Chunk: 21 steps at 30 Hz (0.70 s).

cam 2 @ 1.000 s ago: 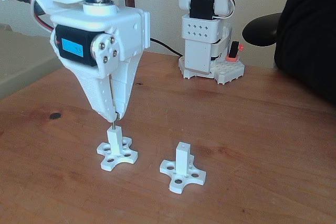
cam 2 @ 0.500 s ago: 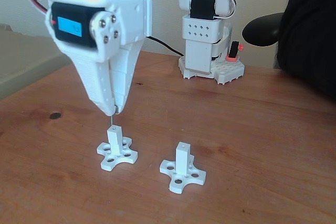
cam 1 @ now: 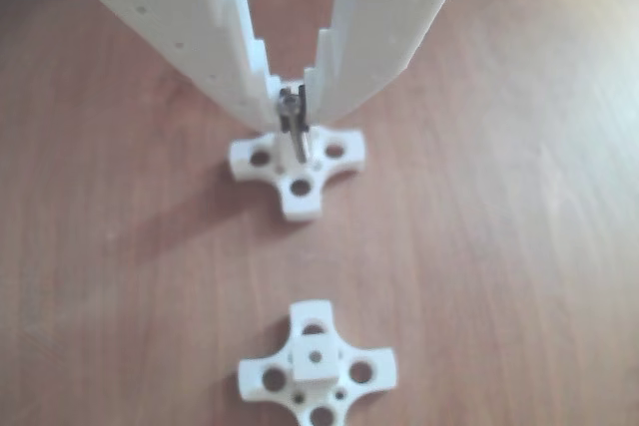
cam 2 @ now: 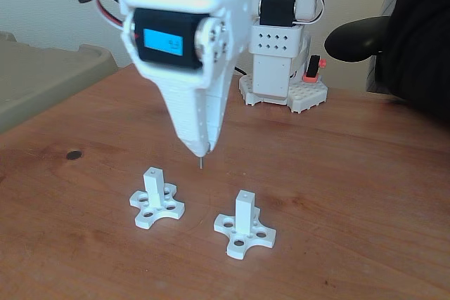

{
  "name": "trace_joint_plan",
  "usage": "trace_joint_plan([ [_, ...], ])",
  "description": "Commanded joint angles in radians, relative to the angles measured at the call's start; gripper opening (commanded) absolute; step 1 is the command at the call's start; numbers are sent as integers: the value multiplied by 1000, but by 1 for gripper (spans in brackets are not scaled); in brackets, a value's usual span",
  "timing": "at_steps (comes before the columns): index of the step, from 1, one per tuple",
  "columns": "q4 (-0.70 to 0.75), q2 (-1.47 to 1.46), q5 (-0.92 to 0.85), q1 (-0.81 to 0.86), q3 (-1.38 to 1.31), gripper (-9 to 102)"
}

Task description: Grab the screw and set it in the hole.

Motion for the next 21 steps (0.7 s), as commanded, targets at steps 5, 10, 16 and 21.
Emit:
trace_joint_plan([
  [5, -11, 146, 26, -72, -25, -4],
  [10, -28, 147, 41, -92, 8, -4],
  [16, -60, 147, 54, -109, 43, -4],
  [21, -72, 137, 61, -123, 57, -4],
])
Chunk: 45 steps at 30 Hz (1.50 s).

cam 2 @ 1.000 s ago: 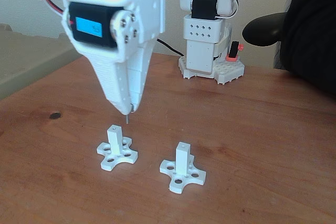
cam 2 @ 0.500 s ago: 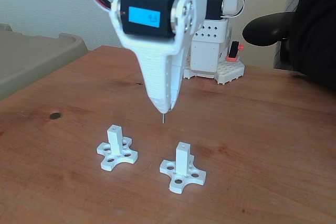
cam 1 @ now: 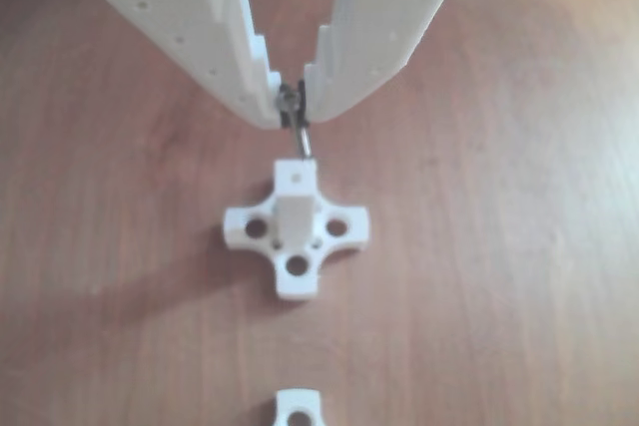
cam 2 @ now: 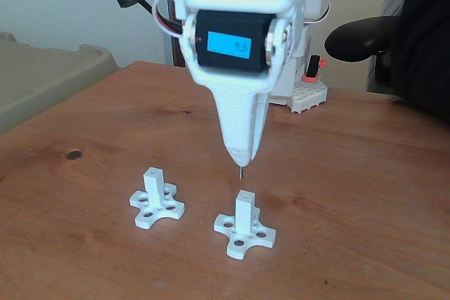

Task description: Grab the screw and set it in the hole.

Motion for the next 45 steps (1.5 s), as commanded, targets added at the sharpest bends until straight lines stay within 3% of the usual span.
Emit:
trace_joint_plan([
  [1, -11, 95, 9, -11, -11, -4],
  [45, -75, 60, 25, -18, 49, -4],
])
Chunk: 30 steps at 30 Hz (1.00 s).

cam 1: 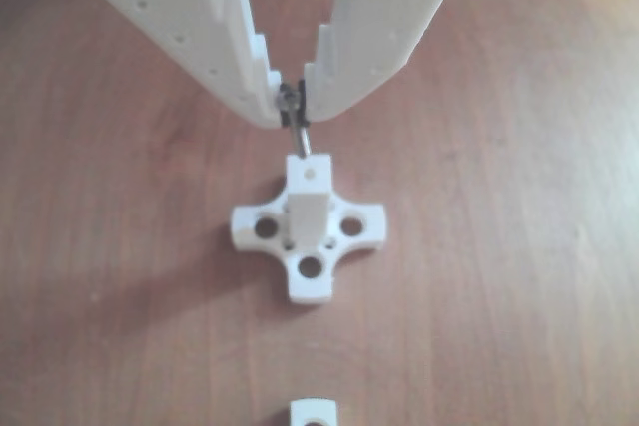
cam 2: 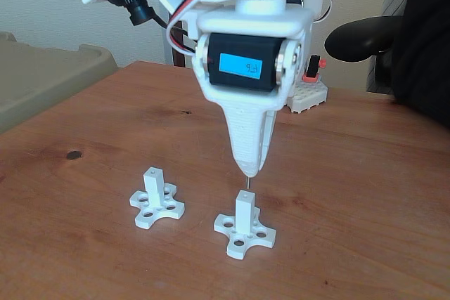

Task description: Grab the screw and set it in the hole.

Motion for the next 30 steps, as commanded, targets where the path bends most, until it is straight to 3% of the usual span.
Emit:
trace_joint_plan([
  [1, -25, 58, 0, -2, -15, -4],
  [30, -28, 32, -11, 17, -17, -4],
])
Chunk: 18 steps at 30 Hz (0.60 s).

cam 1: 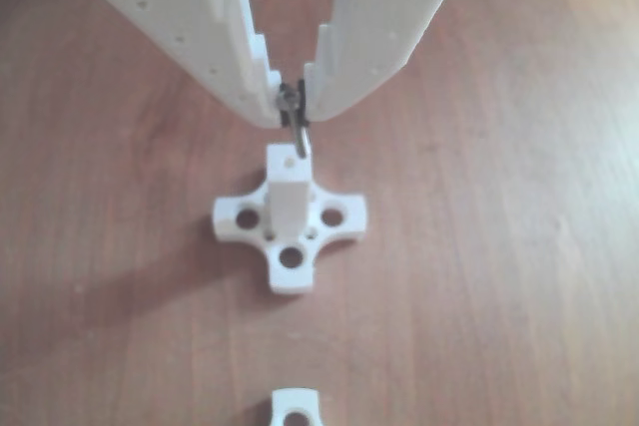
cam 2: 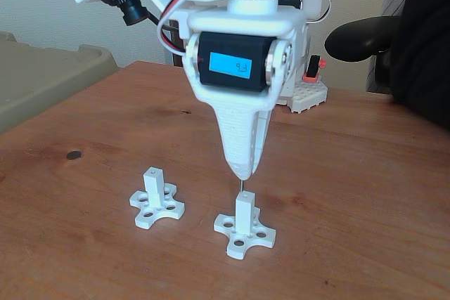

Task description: Grab the screw and set it in the hole.

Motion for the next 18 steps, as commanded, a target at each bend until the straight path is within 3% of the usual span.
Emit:
trace_joint_plan([
  [1, -5, 32, -9, 0, -17, -4],
  [18, -3, 32, -5, -14, -15, -4],
])
